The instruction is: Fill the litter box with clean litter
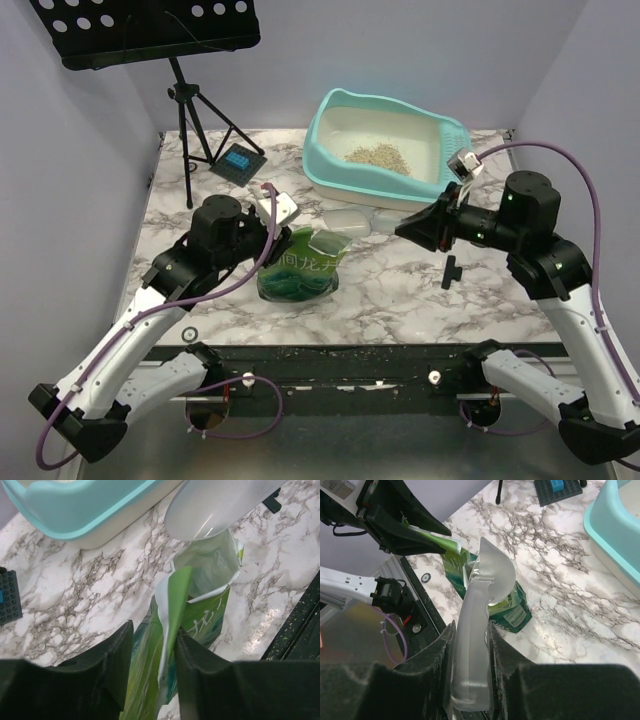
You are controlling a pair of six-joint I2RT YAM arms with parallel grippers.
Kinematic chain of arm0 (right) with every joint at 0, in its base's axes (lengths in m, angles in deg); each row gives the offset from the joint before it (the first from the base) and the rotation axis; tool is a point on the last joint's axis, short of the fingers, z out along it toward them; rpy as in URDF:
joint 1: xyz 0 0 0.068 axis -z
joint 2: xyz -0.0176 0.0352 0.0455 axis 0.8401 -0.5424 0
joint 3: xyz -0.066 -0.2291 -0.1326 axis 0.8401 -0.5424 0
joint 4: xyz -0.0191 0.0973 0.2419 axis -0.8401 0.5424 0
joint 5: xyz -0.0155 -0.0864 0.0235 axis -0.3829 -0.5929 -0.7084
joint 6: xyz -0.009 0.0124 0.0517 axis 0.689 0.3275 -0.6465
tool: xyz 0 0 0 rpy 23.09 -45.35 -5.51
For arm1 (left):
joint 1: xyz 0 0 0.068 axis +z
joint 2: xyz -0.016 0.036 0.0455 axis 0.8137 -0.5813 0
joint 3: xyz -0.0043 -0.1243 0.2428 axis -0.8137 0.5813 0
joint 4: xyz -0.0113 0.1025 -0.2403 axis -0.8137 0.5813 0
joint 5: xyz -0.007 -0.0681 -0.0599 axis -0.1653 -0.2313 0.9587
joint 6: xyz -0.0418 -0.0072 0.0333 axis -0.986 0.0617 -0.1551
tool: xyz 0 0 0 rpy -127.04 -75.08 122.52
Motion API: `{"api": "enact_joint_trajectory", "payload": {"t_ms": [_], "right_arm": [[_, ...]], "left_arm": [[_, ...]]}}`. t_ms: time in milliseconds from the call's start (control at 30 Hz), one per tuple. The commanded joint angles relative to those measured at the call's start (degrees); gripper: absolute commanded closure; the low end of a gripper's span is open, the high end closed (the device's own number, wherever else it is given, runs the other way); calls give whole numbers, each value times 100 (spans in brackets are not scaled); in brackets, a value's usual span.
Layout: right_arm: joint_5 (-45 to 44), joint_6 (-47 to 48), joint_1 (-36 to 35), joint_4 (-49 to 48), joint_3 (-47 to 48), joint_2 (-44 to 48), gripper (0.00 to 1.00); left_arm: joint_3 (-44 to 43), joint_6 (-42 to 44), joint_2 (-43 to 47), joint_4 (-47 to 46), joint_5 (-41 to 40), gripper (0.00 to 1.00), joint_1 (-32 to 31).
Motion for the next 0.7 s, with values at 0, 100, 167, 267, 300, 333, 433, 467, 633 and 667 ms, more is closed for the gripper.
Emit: {"api": "enact_joint_trajectory", "payload": {"t_ms": [0,100,167,267,300,333,433,467,633,667], "right_arm": [[67,244,6,541,372,-210,100],[23,305,-11,612,451,-377,100],[23,340,-37,665,521,-509,100],[-3,411,-90,753,583,-702,100],[-56,420,-108,753,583,-746,100],[-91,446,-125,762,583,-799,100],[-161,525,-248,849,662,-1045,100],[-205,560,-327,884,732,-1159,100],[-583,675,-661,1218,1022,-1660,100],[-653,683,-696,1262,1110,-1739,100]], "left_arm": [[64,-4,3,139,-376,62,-188],[2,-127,-103,271,-429,73,-276],[28,-189,-120,254,-560,81,-329],[142,-286,-16,184,-797,90,-400],[178,-321,37,122,-842,91,-417],[230,-365,107,78,-851,92,-435],[380,-470,310,-89,-798,95,-452],[415,-488,362,-141,-772,95,-452],[661,-628,556,-536,-658,97,-487],[705,-663,582,-616,-605,97,-479]]}}
